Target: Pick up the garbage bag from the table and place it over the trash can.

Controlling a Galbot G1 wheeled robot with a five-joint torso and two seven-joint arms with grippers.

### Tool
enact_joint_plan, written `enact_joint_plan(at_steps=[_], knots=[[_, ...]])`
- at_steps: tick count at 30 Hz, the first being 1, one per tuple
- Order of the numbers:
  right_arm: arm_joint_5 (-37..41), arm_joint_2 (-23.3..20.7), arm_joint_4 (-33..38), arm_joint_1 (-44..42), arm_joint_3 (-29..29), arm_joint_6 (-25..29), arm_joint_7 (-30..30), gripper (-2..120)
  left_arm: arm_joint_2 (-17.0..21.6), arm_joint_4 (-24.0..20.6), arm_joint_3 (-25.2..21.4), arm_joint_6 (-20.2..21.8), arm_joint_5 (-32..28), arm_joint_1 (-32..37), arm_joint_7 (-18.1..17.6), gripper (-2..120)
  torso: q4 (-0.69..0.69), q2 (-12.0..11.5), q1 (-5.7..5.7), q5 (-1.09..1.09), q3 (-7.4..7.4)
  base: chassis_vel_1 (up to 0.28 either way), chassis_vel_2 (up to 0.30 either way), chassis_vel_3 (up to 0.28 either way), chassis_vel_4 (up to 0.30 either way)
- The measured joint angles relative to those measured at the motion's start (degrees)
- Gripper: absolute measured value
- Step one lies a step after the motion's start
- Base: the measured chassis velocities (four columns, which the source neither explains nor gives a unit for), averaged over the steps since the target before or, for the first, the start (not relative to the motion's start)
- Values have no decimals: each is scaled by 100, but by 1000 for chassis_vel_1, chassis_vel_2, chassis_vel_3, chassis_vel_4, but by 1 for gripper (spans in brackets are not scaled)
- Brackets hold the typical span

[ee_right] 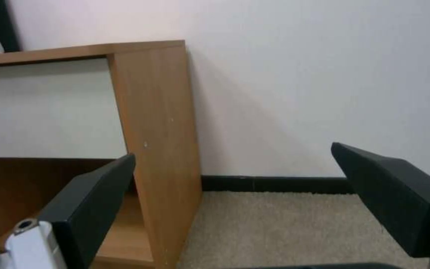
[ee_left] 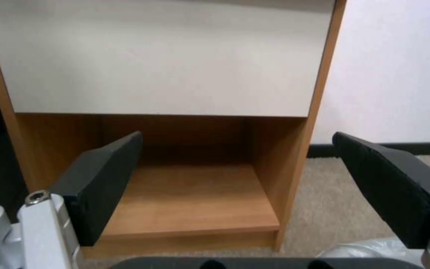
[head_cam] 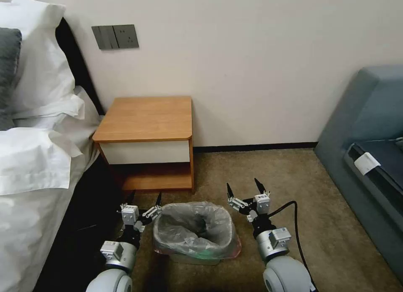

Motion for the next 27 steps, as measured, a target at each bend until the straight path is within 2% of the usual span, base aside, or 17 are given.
enact_joint_plan(at_steps=[27], knots=[[1, -1, 2, 1, 0, 0, 0, 100, 0, -1, 0, 0, 0, 0, 0, 96, 0, 0, 0, 0, 0, 0, 0, 0, 0]])
